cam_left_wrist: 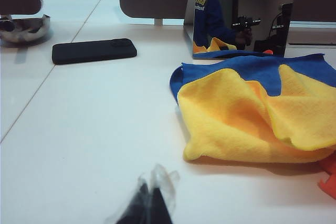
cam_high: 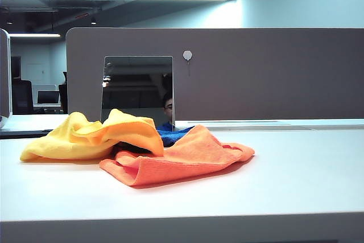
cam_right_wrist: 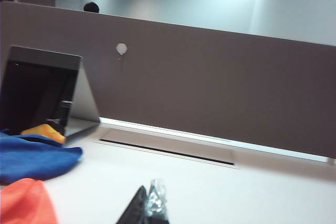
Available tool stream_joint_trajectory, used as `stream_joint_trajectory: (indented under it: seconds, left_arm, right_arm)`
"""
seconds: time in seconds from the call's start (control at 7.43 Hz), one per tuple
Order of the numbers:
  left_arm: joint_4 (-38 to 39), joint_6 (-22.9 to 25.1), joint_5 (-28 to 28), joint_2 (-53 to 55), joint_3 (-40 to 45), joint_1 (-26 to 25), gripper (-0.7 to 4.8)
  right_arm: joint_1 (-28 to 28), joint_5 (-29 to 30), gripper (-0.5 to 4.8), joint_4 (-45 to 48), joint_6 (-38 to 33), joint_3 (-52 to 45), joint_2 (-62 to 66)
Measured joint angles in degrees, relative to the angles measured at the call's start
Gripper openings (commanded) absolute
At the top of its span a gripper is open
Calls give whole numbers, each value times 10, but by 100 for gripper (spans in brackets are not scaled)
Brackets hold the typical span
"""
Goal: Pick up a rag that is the same color as the top surface of the Rubik's Cube and cover the cube with it.
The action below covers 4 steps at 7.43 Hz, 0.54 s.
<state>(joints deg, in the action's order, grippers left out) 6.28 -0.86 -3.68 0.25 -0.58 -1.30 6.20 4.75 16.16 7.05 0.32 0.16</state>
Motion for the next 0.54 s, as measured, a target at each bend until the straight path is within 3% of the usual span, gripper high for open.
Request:
stream_joint_trajectory:
  seconds: [0.54]
  left_arm:
    - [0, 0, 0, 0, 0, 0, -6]
  right_arm:
    - [-71, 14, -5, -1, 3, 0, 0]
